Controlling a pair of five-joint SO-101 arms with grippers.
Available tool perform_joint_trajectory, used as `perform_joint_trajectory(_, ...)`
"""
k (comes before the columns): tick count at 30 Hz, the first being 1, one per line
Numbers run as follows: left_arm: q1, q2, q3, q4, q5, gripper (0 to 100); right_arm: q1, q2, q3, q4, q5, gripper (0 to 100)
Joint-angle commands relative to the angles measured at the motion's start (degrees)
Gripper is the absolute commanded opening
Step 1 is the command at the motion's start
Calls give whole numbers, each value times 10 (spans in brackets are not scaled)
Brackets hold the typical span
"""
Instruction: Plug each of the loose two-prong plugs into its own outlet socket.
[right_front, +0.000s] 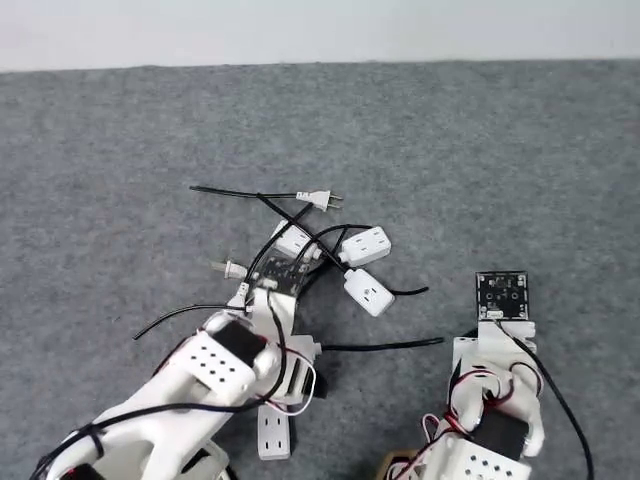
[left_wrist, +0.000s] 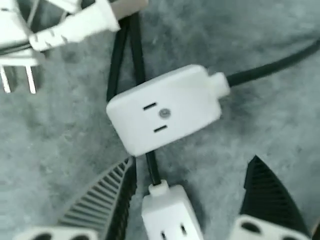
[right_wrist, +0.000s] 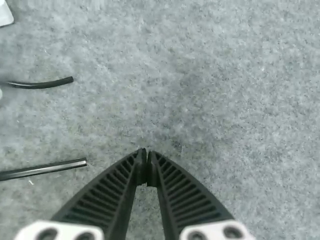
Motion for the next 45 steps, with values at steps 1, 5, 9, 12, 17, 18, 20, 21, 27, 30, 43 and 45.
perform_joint_trajectory(1, -2, 1, 19, -47, 48, 327, 6, -8, -6, -13, 7, 9)
perform_joint_trajectory(5, -36, 2, 23, -48, 53, 326, 6, -8, -6, -13, 6, 9)
perform_joint_trajectory(9, -40, 3, 39, -63, 55, 245, 7, -8, -6, -14, 6, 9)
perform_joint_trajectory(12, -39, 3, 51, -83, 55, 77, 7, -8, -6, -14, 6, 9)
perform_joint_trajectory(17, -38, 2, 52, -84, 54, 11, 8, -8, -6, -14, 6, 9)
perform_joint_trajectory(18, -38, 2, 52, -85, 53, 10, 8, -8, -6, -14, 7, 9)
perform_joint_trajectory(20, -38, 2, 52, -87, 47, 12, 8, -8, -6, -14, 7, 9)
perform_joint_trajectory(21, -38, 2, 52, -92, 40, 12, 8, -8, -6, -14, 7, 9)
perform_joint_trajectory(27, -38, -3, 48, -129, 33, 12, 8, -8, -6, -13, 7, 9)
perform_joint_trajectory(30, -43, 1, 32, -171, 33, 12, 8, -8, -6, -13, 7, 9)
perform_joint_trajectory(43, -142, 2, -51, -286, -11, 12, 8, -8, -6, -13, 7, 9)
perform_joint_trajectory(45, -149, 0, -42, -269, -38, 14, 8, -8, -6, -13, 7, 9)
